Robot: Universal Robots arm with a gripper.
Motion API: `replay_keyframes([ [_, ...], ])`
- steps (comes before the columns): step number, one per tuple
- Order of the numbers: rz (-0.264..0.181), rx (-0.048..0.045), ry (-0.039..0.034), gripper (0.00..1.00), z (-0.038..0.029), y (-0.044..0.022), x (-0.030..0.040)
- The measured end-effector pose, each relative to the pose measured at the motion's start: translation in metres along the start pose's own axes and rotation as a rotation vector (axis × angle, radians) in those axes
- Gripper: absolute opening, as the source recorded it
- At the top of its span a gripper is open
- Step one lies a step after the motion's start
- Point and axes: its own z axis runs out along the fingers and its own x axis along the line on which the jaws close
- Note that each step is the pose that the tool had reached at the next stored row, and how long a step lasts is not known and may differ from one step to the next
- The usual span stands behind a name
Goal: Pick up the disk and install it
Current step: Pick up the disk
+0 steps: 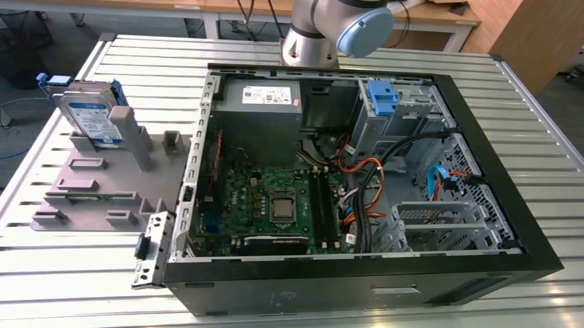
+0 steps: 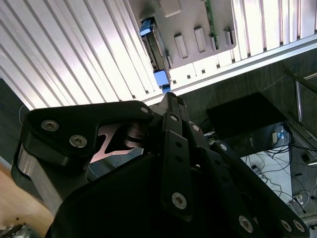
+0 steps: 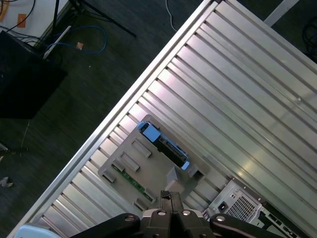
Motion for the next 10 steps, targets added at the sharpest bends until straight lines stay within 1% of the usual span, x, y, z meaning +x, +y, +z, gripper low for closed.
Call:
replay_keyframes([
  [5, -0.001, 0.0, 0.0, 0.11, 0.0, 0.0, 0.0],
  [10, -0.011, 0.0003, 0.0003, 0.11, 0.0007, 0.0, 0.0],
])
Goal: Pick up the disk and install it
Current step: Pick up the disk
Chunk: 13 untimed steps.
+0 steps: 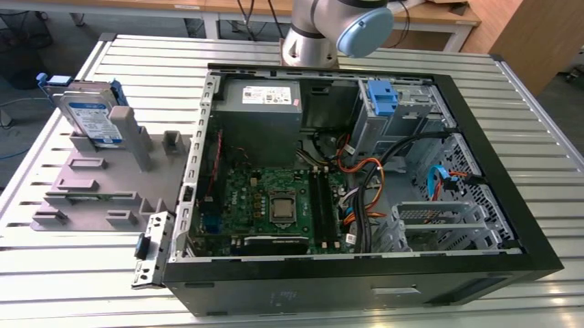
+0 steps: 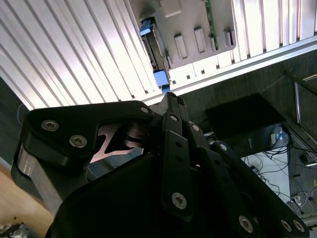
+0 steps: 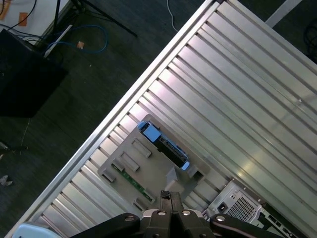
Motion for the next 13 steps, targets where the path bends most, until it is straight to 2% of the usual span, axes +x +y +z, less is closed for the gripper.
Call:
replay_keyframes([
  [8, -0.003, 0.0001, 0.0, 0.11, 0.0002, 0.0, 0.0],
  [12, -0.014, 0.0004, 0.0003, 0.11, 0.0003, 0.0, 0.0],
  [13, -0.033, 0.0011, 0.0009, 0.11, 0.0003, 0.0, 0.0],
])
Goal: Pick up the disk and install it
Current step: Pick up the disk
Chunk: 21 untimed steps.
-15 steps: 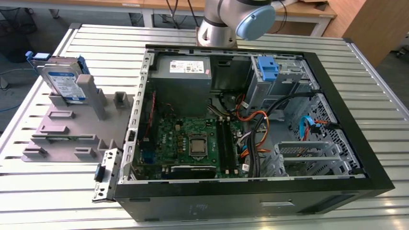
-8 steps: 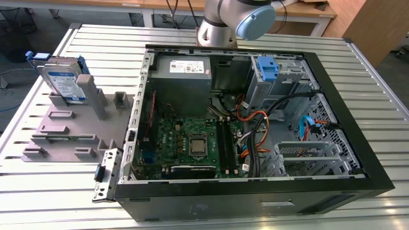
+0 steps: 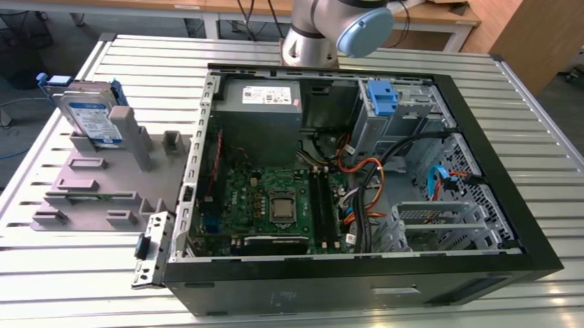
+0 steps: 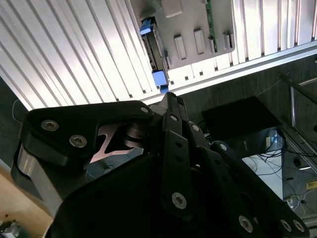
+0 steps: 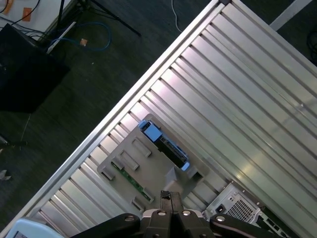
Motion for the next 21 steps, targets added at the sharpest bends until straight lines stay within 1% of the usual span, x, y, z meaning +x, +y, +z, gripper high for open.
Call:
replay_keyframes([
  [1, -0.019, 0.0007, 0.0006, 0.11, 0.0, 0.0, 0.0],
  [12, -0.021, 0.0011, 0.0011, 0.11, 0.0002, 0.0, 0.0],
  [16, -0.036, 0.0016, 0.0015, 0.11, 0.0026, -0.0001, -0.0001],
  [21, -0.053, 0.0022, 0.0019, 0.11, 0.0089, -0.0003, -0.0003],
])
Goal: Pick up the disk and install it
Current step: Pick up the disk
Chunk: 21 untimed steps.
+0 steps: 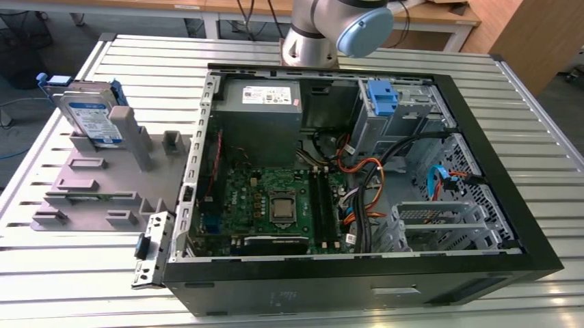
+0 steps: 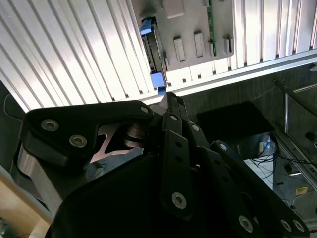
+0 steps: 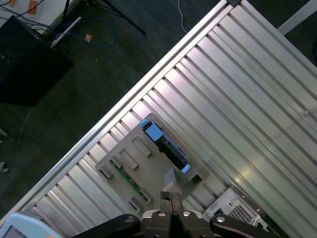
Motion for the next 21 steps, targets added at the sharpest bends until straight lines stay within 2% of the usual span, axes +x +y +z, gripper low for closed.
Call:
replay_keyframes([
  [4, -0.008, 0.0002, 0.0003, 0.11, 0.0041, -0.0001, -0.0002],
  [11, -0.009, 0.0004, 0.0001, 0.11, 0.0049, -0.0002, -0.0002],
  [21, -0.01, 0.0003, 0.0003, 0.11, 0.0104, -0.0003, -0.0004],
])
